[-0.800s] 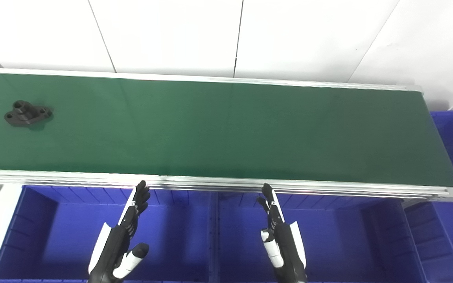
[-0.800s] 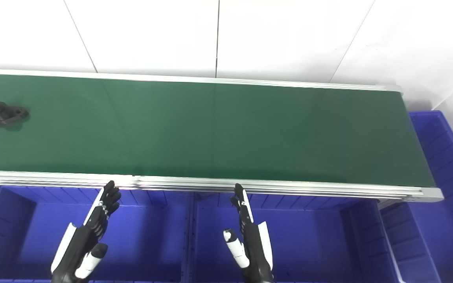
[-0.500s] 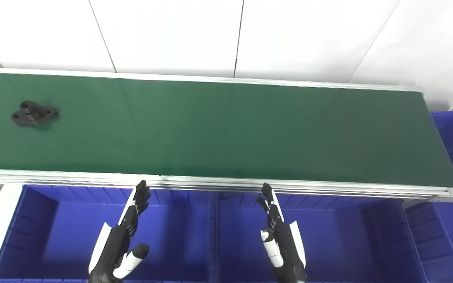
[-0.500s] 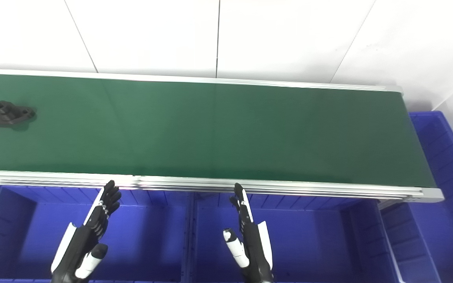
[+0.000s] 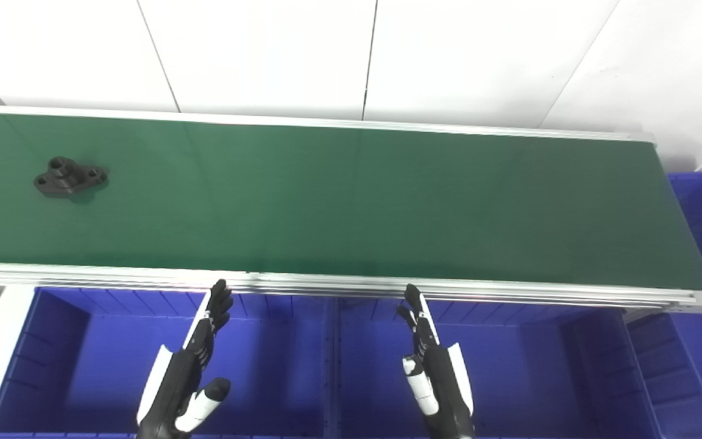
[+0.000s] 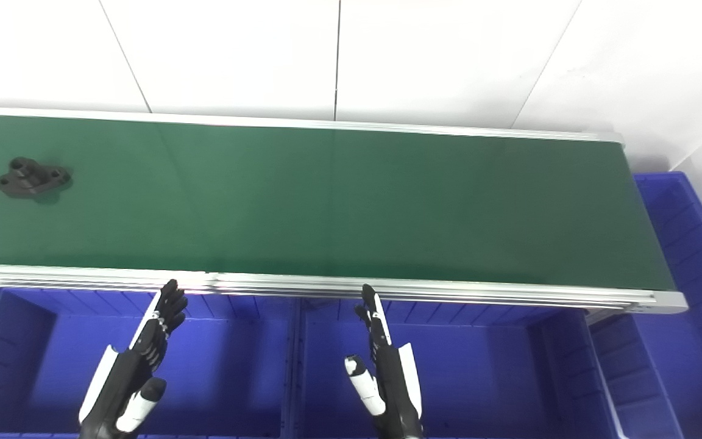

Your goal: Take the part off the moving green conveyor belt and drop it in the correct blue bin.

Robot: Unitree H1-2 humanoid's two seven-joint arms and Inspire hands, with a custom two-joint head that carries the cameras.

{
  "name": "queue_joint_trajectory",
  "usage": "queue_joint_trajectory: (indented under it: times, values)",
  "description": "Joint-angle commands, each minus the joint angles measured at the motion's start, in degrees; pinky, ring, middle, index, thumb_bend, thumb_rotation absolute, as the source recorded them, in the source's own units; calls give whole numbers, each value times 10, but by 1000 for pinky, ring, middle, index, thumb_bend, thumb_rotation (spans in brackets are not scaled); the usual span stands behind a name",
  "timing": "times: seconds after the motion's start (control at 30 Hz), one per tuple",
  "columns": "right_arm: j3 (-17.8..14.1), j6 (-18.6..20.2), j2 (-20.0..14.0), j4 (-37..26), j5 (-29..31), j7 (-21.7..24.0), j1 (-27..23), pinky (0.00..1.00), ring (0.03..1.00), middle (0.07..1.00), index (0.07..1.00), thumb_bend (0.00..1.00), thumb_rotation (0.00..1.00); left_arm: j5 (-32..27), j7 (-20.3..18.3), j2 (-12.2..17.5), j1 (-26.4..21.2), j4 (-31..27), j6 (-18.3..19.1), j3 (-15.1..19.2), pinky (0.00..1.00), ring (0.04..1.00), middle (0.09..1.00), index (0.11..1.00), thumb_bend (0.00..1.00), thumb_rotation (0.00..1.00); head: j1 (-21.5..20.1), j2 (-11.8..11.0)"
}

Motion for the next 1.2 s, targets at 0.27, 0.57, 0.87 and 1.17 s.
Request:
queue_joint_trajectory:
  times: [0.27, 0.57, 0.87, 1.17]
  values:
    - [2, -10, 9, -17, -1, 3, 6, 997, 945, 988, 1000, 919, 1000, 3, 10, 4, 5, -17, -7, 0, 958, 975, 992, 1000, 944, 935, 0, 1]
    - [0, -12, 9, -12, -1, 3, 3, 998, 948, 990, 1000, 919, 1000, 6, 12, 3, 2, -11, -16, 0, 942, 969, 989, 1000, 941, 938, -1, 0]
    - [-1, -12, 8, -7, 1, 3, 1, 999, 946, 989, 1000, 927, 1000, 6, 12, 2, 0, -6, -15, -1, 947, 973, 995, 1000, 943, 935, 4, -10]
    - [-11, -53, -9, 47, 20, 2, -17, 1000, 960, 998, 1000, 913, 1000, 27, 29, -11, -16, 54, -53, -12, 917, 955, 983, 1000, 928, 910, 78, -84]
